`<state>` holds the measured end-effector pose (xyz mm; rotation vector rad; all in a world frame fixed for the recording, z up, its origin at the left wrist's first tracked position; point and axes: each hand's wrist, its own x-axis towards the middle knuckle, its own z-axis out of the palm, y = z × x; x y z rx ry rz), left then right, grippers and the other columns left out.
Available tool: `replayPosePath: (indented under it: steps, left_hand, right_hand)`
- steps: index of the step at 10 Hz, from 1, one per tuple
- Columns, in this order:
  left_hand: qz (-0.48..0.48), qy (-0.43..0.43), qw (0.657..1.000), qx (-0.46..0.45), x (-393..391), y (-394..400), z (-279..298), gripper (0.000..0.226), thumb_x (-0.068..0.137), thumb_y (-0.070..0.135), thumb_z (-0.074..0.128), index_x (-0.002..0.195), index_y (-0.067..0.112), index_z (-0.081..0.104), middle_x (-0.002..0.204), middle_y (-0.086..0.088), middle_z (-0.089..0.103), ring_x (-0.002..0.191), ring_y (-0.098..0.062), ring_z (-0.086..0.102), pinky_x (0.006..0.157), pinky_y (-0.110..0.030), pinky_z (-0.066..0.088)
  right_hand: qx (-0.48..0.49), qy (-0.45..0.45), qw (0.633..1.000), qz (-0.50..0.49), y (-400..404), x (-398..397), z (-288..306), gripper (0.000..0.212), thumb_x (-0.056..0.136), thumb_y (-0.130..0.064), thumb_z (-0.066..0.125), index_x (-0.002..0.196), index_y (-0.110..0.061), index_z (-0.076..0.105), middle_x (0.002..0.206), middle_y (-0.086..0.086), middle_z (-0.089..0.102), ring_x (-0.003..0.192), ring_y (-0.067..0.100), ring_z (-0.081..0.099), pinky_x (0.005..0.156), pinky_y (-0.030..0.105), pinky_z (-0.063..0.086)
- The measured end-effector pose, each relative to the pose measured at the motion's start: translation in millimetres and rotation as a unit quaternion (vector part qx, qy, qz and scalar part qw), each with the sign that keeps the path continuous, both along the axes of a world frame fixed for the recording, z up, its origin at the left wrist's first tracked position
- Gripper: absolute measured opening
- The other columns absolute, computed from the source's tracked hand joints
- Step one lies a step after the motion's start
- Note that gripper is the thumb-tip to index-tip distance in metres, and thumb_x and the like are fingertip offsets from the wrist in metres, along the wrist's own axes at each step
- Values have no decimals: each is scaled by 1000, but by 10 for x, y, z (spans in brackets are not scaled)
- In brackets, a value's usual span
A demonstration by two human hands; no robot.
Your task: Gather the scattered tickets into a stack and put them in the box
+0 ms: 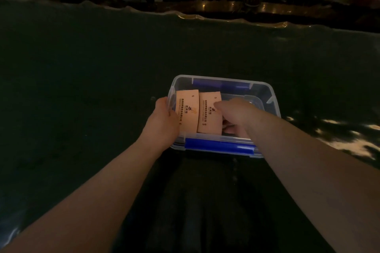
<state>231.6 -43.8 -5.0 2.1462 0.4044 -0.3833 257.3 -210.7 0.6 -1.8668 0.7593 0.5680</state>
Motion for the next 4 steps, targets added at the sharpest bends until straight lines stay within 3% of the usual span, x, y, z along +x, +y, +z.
replayPosePath:
  steps: [1,2,3,4]
  left_hand:
    - [-89,-107,976,167,-70,-11,44,66,103,24,54,162,23,23,167,-3,30,152,-24,34,120,-50,37]
    - [-258,-193,900,292,-146,-54,57,51,104,35,48,153,23,43,163,-1,38,152,-19,34,124,-45,26]
    - [-301,-186,886,299,-194,-70,-1,46,104,39,44,149,27,49,162,1,42,152,-18,34,125,-45,20]
    - [-263,-211,899,278,-273,-2,-38,50,100,39,41,146,25,52,159,1,46,150,-18,36,124,-45,23]
  right_hand:
    - [11,-18,999,-32,-28,-42,41,12,99,-24,56,88,-20,57,103,11,69,100,30,66,95,47,53]
    - [-1,-26,999,-22,-39,-77,128,6,97,-21,60,98,-16,62,103,13,70,93,30,68,86,43,56]
    - [-69,-100,992,37,-106,-196,223,16,101,-24,52,107,-14,64,97,10,66,82,25,63,66,38,50]
    - [-119,-210,968,64,-241,-603,301,12,104,-28,48,111,-33,56,100,-20,55,85,-1,52,74,23,41]
